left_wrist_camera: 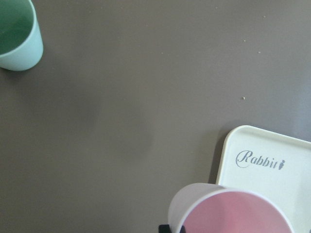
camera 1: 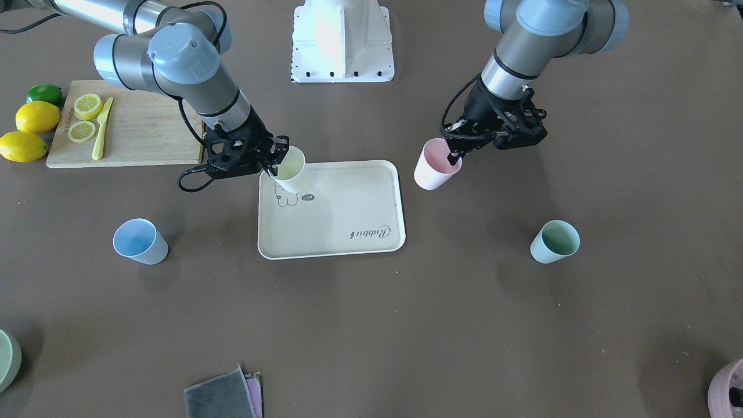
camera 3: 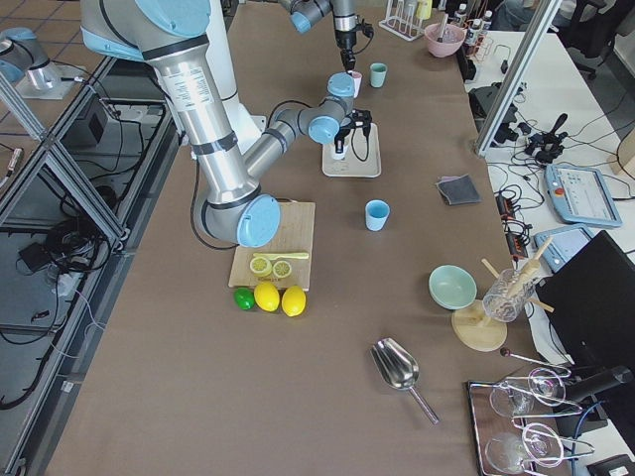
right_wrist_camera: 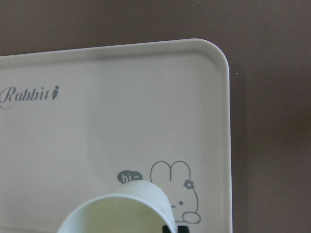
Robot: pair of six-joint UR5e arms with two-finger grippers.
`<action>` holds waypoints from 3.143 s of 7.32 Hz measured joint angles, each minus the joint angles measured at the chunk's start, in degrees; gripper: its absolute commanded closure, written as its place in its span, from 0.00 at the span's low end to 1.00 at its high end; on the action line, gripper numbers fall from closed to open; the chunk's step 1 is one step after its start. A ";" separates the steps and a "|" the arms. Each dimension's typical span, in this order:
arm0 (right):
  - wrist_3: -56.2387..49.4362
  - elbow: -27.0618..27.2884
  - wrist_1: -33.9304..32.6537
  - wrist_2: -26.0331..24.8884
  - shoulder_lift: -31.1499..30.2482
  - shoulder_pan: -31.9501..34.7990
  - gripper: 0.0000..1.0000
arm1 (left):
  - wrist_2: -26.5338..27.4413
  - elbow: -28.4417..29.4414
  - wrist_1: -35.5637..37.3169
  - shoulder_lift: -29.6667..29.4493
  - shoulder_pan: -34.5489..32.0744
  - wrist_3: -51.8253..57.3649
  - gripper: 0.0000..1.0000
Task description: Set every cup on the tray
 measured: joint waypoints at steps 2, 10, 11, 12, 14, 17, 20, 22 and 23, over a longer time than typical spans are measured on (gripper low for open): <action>-0.19 -2.96 -0.85 -0.54 0.90 -0.17 0.00 | 4.80 0.00 3.25 -3.56 4.76 -3.38 1.00; -10.92 2.87 -12.27 14.64 -0.06 19.13 0.00 | 15.26 9.18 7.98 -12.58 14.04 -7.65 1.00; -17.32 2.69 -15.87 14.27 -0.80 21.44 0.00 | 15.47 9.99 7.96 -12.53 13.94 -7.59 1.00; -22.70 2.08 -17.69 13.70 -1.99 23.28 0.00 | 15.84 10.58 7.95 -12.53 13.92 -7.57 1.00; -28.37 -0.75 -17.99 13.02 -3.63 24.99 0.00 | 16.01 11.08 7.91 -12.66 13.07 -7.52 0.28; -31.89 -6.56 -15.32 10.98 -4.39 25.08 0.00 | 14.94 10.68 8.04 -12.99 11.05 -5.06 0.03; -31.48 -10.10 -7.72 9.53 -6.91 22.60 0.08 | 9.56 9.33 8.72 -13.08 6.69 -2.77 0.03; -31.33 -10.45 -5.31 8.24 -8.54 20.79 1.00 | 5.89 8.38 10.25 -13.16 3.20 0.19 0.03; -31.34 -10.64 -3.62 7.77 -9.44 19.93 1.00 | 3.80 7.91 11.29 -13.16 0.65 3.09 0.03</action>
